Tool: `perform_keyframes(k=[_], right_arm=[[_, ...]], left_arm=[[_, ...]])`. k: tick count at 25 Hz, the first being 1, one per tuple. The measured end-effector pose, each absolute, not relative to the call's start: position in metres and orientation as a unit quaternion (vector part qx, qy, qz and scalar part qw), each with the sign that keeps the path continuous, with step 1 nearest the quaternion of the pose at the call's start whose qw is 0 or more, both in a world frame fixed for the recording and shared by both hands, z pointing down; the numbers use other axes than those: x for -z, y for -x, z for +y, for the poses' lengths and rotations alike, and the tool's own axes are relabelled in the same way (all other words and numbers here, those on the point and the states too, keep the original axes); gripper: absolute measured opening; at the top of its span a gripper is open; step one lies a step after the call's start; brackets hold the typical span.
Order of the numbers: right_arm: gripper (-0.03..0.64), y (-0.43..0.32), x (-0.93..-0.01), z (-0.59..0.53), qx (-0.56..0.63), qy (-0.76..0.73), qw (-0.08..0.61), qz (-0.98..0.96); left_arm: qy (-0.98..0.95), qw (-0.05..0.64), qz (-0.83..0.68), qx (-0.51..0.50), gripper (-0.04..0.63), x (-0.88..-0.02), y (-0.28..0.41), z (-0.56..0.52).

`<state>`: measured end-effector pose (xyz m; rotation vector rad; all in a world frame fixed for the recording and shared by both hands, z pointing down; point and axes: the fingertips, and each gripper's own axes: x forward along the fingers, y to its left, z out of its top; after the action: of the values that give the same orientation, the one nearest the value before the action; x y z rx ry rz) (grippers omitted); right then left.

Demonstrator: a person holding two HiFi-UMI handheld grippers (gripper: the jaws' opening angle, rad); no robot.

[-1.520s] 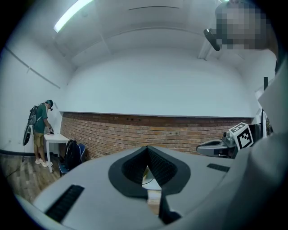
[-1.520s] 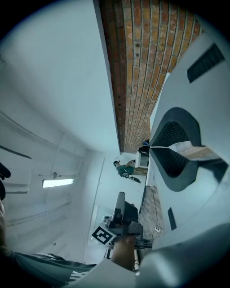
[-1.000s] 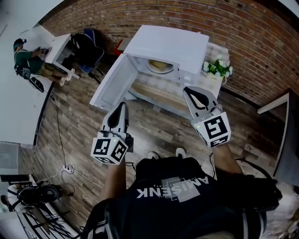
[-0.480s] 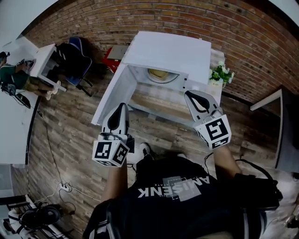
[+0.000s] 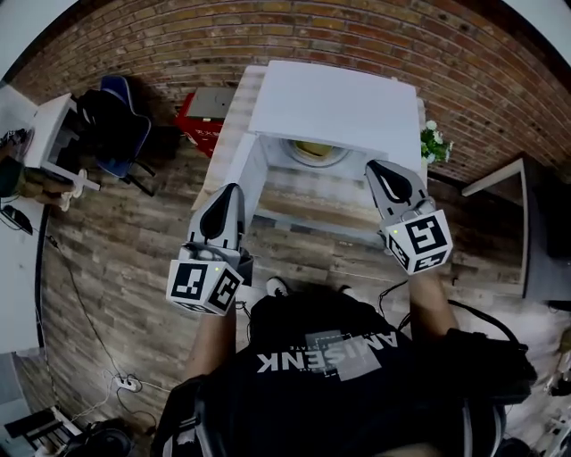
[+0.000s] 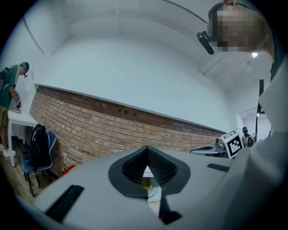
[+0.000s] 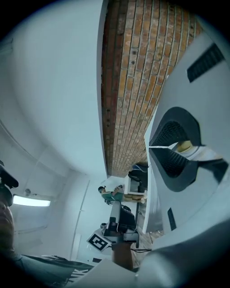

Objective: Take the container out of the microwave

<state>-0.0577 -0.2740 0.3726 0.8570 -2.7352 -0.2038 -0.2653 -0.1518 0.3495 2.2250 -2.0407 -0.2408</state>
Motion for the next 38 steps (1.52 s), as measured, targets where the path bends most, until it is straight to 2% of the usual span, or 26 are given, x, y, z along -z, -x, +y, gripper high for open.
perform_keyframes(k=[14, 15, 16, 17, 21, 29, 38], right_arm=[[0.048, 0.141, -0.412, -0.234, 0.1, -0.33, 0.166, -0.924], [0.071, 0.146, -0.419, -0.231, 0.102, -0.326, 0.174, -0.924], [0.148, 0.15, -0.426, -0.228, 0.098, -0.32, 0.181, -0.925], [0.182, 0.152, -0.433, -0.227, 0.093, -0.314, 0.186, -0.926], [0.189, 0.161, -0.459, -0.234, 0.11, -0.299, 0.204, -0.926], [0.233, 0.166, -0.524, -0.264, 0.123, -0.243, 0.271, -0.923], [0.242, 0.163, -0.579, -0.309, 0.102, -0.208, 0.312, -0.922]], left_arm=[[-0.79, 0.088, -0.603, 0.06, 0.008, -0.382, 0.325, -0.163], [-0.791, 0.091, -0.602, 0.06, 0.008, -0.383, 0.327, -0.164], [-0.792, 0.092, -0.601, 0.062, 0.008, -0.384, 0.327, -0.164], [-0.793, 0.09, -0.6, 0.063, 0.008, -0.383, 0.327, -0.165], [-0.782, 0.07, -0.618, 0.045, 0.008, -0.385, 0.327, -0.176], [-0.767, 0.088, -0.634, 0.046, 0.008, -0.392, 0.316, -0.201], [-0.746, 0.1, -0.658, 0.037, 0.008, -0.391, 0.307, -0.228]])
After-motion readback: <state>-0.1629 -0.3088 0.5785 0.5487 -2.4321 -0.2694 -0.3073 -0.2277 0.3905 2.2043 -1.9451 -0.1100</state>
